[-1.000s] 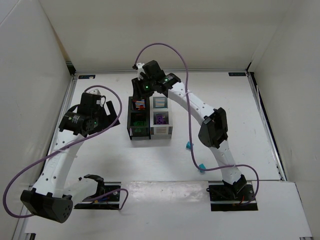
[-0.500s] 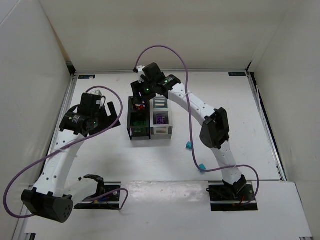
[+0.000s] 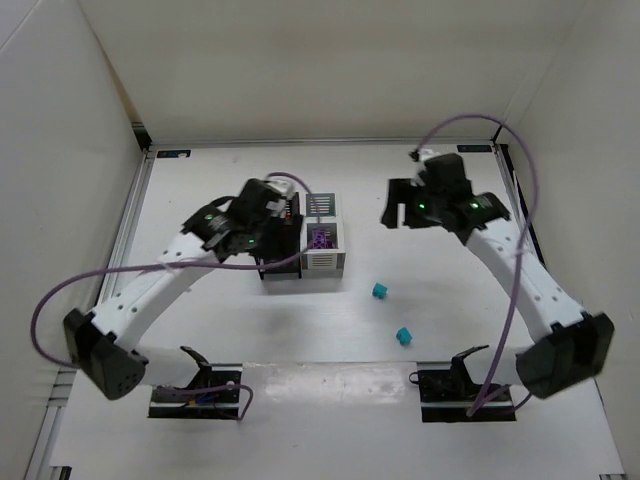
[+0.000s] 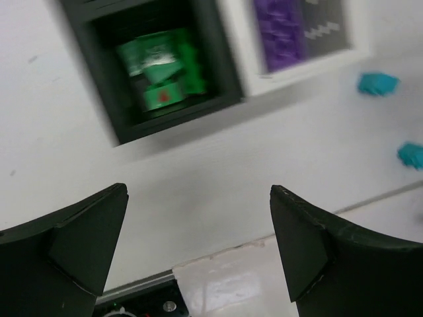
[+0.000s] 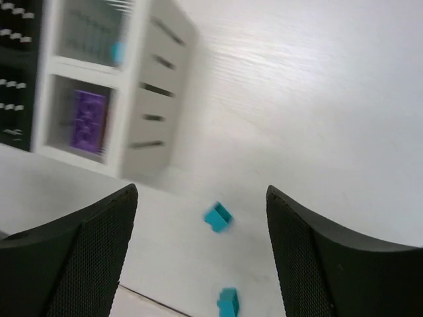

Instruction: Sort the legos into containers by color

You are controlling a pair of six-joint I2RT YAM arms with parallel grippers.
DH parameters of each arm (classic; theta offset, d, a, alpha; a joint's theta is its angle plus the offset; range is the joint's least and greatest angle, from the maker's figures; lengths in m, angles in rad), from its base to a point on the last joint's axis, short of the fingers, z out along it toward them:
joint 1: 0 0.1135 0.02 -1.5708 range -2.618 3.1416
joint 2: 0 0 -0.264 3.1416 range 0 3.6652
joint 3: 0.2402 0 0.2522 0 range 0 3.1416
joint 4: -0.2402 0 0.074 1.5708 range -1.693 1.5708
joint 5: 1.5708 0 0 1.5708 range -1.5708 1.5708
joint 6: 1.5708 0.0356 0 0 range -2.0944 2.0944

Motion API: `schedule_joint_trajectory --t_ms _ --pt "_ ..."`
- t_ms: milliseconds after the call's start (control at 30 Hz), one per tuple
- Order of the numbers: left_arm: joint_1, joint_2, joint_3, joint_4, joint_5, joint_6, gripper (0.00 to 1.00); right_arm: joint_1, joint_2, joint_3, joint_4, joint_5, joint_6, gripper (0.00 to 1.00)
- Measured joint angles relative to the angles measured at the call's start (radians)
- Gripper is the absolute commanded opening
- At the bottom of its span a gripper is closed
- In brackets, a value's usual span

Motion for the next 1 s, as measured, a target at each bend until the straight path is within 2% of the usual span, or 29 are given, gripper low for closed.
schedule_joint_trajectory --t_ms 33,67,267,367,500,733,1000 --pt "-0.042 0.041 0.03 0.01 -0.002 0.016 1.0 -0.04 -0.049 -0.045 -0.014 0.01 0.008 0.83" --pt "-0.094 0.091 0.071 0.016 -0.002 0.032 1.0 -0.094 -0.113 -0.098 -0.036 0.026 0.021 0.9" --pt "-0.349 0.333 0.225 0.13 -0.005 0.138 1.0 -0.306 -0.331 -0.205 -0.117 0.048 0.04 0.9" --pt "-0.41 0.438 0.266 0.16 0.026 0.163 1.0 -0.431 -0.413 -0.223 -0.132 0.021 0.039 0.9" --pt "-0.425 0.579 0.324 0.19 0.052 0.158 1.0 -0.581 -0.476 -0.258 -0.148 -0.025 0.033 0.9" --pt "-0.47 0.724 0.356 0.249 0.047 0.125 1.0 -0.611 -0.52 -0.302 -0.168 -0.047 0.045 0.9" --pt "-0.488 0.866 0.434 0.301 0.019 0.071 0.94 -0.576 -0.535 -0.313 -0.174 -0.032 0.057 0.9"
